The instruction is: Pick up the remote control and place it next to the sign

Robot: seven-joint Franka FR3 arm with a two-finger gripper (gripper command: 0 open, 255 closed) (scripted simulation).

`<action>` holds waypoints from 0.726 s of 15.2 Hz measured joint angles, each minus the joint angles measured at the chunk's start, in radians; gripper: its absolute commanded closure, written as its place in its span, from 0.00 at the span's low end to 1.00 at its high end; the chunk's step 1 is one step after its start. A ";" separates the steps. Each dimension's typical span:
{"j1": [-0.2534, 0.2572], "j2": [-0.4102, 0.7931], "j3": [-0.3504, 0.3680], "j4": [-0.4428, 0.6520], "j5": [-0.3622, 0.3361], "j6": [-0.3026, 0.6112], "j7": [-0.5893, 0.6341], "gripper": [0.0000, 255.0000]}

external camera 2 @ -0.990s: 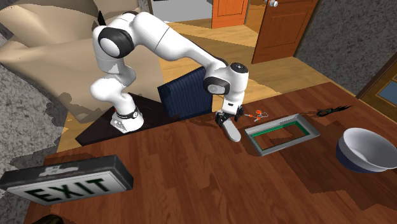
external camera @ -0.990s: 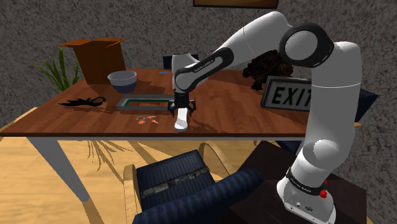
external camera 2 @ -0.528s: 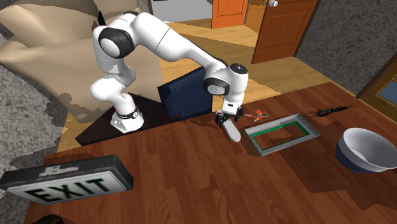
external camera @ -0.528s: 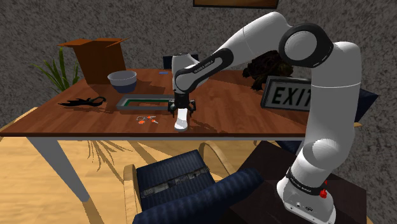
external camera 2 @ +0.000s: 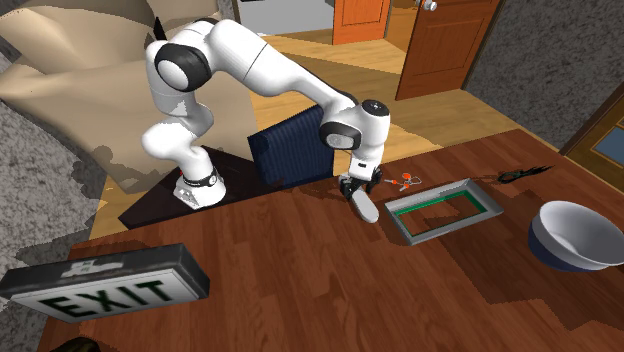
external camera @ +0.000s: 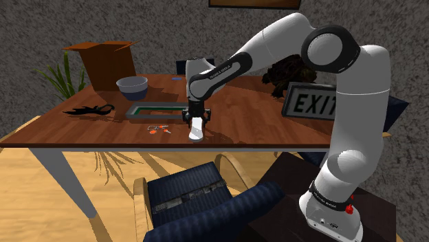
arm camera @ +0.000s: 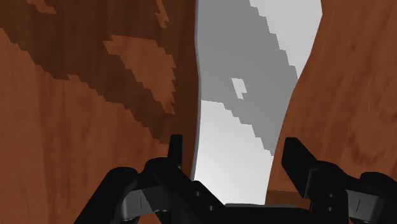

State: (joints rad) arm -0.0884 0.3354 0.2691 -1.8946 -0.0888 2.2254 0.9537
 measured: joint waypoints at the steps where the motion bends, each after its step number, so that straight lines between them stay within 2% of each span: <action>1: 0.000 0.000 0.000 0.000 0.000 0.000 0.000 1.00; 11: -0.006 -0.052 0.007 0.039 0.019 -0.089 -0.011 1.00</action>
State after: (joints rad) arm -0.0939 0.2832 0.2761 -1.8559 -0.0702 2.1365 0.9426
